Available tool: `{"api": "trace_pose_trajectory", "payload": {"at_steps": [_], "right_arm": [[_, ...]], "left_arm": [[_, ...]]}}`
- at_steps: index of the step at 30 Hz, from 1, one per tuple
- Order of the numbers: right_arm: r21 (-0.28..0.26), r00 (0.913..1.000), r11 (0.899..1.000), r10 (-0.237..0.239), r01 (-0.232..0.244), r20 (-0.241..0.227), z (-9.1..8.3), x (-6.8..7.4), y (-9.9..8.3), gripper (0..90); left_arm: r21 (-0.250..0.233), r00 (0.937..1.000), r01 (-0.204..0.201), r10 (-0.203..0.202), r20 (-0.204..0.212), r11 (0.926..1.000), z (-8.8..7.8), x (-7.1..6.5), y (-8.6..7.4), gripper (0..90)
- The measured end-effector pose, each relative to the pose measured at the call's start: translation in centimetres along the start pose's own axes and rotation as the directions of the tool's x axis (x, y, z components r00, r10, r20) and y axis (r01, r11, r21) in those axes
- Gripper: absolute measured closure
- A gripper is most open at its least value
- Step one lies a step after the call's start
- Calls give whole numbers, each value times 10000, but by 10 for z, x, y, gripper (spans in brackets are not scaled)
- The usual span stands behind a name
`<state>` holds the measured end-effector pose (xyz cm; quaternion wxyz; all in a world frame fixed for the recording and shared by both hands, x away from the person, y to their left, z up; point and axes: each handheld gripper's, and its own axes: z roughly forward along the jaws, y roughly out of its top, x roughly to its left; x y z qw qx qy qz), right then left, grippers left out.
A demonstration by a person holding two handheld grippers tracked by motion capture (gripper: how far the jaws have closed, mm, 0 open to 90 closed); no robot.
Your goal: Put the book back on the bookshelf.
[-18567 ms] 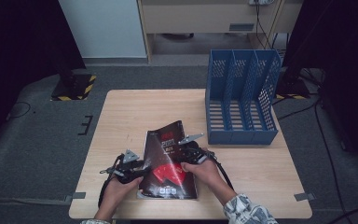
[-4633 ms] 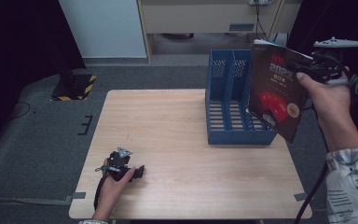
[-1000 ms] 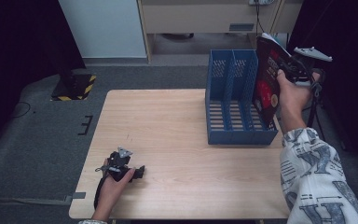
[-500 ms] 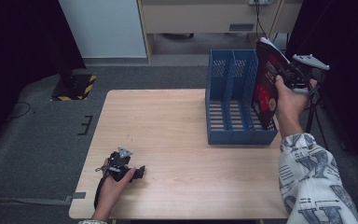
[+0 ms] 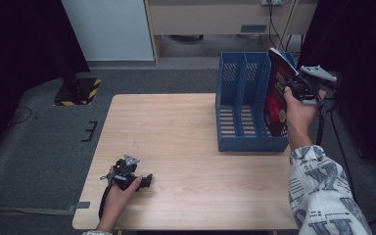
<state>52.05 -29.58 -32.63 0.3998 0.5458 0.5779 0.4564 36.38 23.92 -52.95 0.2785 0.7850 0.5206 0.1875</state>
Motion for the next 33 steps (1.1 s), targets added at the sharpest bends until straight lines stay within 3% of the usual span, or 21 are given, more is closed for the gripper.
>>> {"api": "trace_pose_trajectory", "payload": {"at_steps": [9, 33], "right_arm": [[125, 10000, 9999, 7, -6, -65, 2, 1, -13, 871], [465, 9994, 9986, -253, 264, -246, -6, 2, -22, 864]], "left_arm": [[40, 10000, -61, 61, 15, 10000, 0, 0, 0, 15], [67, 9999, -121, 120, 58, 9999, 0, -1, 1, 15]]}}
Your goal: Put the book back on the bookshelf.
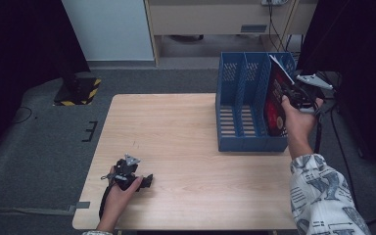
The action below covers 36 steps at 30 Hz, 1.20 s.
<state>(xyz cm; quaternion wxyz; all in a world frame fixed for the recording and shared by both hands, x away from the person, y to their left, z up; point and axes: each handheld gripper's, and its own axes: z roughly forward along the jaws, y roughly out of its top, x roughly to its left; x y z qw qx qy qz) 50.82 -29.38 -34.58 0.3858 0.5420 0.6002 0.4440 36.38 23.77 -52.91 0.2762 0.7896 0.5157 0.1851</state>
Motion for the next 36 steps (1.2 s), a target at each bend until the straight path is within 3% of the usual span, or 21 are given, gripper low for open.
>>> {"api": "trace_pose_trajectory", "payload": {"at_steps": [12, 22, 36], "right_arm": [[239, 9993, 9997, -43, 52, -382, -15, 1, -4, 836], [684, 9984, 9975, -165, 202, -537, -14, -3, 1, 822], [1416, 9931, 9852, -860, 966, -796, -12, -4, 16, 778]], "left_arm": [[-5, 10000, 11, -11, 5, 10000, 0, -1, 0, 14], [-3, 10000, -5, 5, 10, 10000, 0, -1, 0, 14], [-7, 10000, -11, 11, 11, 10000, 0, -2, 0, 13]]}}
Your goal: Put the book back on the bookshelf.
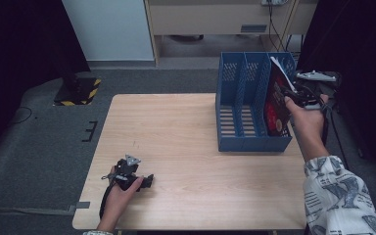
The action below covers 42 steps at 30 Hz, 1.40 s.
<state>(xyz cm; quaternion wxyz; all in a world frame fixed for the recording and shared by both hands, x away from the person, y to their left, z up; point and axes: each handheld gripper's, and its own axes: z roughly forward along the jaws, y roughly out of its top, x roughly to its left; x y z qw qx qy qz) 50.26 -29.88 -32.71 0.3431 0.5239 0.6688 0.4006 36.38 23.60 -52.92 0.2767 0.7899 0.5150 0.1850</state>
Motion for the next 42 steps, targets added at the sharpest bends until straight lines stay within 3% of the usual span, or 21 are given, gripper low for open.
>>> {"api": "trace_pose_trajectory", "payload": {"at_steps": [11, 23, 29, 42], "right_arm": [[471, 9999, 9989, -38, 43, -93, 5, -2, 6, 780], [648, 9998, 9978, -135, 143, -123, 8, 1, 7, 868], [515, 10000, 9987, 31, -27, -72, 8, -1, 6, 871], [82, 9983, 9997, 216, -221, 538, 11, -7, 7, 872]], "left_arm": [[-67, 10000, 56, -56, 8, 10000, 0, -1, 0, 13], [-67, 10000, 35, -35, 23, 10000, 0, -1, 0, 13], [-69, 10000, 36, -35, 25, 10000, 0, -1, 0, 13], [-70, 10000, 25, -25, 32, 10000, 0, -1, 0, 13]]}}
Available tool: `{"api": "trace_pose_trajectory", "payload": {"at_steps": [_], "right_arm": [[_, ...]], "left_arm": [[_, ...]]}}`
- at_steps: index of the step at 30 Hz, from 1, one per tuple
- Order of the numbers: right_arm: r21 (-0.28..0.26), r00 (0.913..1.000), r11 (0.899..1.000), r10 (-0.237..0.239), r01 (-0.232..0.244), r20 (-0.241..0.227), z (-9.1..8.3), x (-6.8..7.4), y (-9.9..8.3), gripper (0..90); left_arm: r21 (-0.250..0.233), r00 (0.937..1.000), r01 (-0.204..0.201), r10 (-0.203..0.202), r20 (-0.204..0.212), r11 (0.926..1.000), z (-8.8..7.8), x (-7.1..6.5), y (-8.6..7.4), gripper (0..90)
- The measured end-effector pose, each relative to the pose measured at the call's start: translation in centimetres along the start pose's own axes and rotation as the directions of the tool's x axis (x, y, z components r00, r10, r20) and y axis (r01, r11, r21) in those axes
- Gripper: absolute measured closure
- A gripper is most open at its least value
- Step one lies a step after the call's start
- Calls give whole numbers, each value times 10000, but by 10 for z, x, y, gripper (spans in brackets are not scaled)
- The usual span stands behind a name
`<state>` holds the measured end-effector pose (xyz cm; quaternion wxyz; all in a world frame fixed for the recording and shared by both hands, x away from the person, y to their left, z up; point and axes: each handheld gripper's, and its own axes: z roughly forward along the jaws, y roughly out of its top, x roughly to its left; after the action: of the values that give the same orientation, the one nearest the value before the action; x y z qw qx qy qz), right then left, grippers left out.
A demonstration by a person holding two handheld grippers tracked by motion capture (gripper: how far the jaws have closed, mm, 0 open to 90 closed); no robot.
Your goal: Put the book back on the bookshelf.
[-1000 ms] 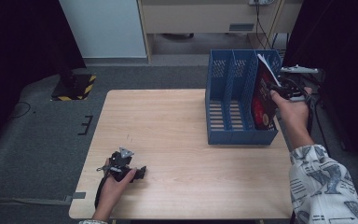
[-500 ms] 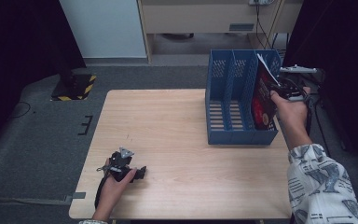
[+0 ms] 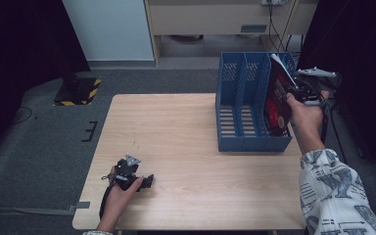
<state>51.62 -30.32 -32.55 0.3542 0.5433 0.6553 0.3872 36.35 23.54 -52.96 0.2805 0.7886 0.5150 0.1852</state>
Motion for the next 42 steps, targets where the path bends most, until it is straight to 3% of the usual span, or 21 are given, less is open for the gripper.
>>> {"api": "trace_pose_trajectory", "payload": {"at_steps": [7, 21, 32, 42], "right_arm": [[42, 9994, 9999, 98, -100, 330, 6, -2, 4, 872], [211, 9956, 9997, -161, 142, 927, 18, -2, 13, 872], [286, 9942, 9996, -29, -2, 1078, 26, -1, 12, 872], [325, 9922, 9992, -287, 250, 1210, 28, 2, 12, 870]], "left_arm": [[-9, 10000, -30, 30, -6, 10000, 0, 0, 0, 14], [13, 10000, -57, 57, -3, 10000, -1, 0, 0, 13], [0, 10000, -55, 55, -2, 10000, 0, 0, -1, 13], [-1, 10000, -55, 55, -5, 10000, 0, 0, -1, 13]]}}
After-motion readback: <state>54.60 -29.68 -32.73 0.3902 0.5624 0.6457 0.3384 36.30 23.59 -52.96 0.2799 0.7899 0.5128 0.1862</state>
